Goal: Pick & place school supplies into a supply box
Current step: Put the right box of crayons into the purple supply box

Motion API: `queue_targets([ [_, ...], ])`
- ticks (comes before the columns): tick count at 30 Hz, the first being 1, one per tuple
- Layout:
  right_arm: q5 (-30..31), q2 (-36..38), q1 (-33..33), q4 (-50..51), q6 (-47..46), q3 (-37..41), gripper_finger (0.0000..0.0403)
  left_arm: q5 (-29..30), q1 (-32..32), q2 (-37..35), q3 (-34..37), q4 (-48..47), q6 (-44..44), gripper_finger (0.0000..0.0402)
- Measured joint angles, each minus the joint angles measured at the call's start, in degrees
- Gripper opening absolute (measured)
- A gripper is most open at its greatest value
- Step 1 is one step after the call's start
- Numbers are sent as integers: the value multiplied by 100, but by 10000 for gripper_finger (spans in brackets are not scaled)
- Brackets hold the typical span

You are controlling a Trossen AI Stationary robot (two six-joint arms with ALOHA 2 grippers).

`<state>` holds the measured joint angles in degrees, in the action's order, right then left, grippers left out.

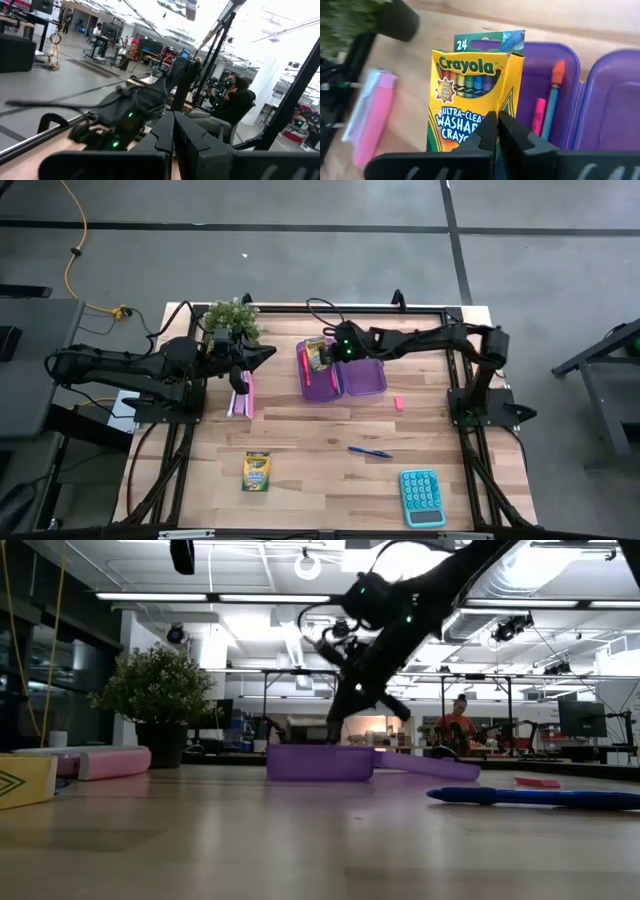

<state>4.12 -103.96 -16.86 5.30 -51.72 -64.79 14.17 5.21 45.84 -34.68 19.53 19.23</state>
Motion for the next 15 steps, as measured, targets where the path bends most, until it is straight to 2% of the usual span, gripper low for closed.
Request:
queue_targets([
  [7, 13, -416, -39, -128, -480, -9, 0, 0, 1, 0, 0, 0, 10, 0],
  [15, -66, -509, -39, -141, -503, -9, 0, -2, -1, -4, 0, -15, 12, 0],
])
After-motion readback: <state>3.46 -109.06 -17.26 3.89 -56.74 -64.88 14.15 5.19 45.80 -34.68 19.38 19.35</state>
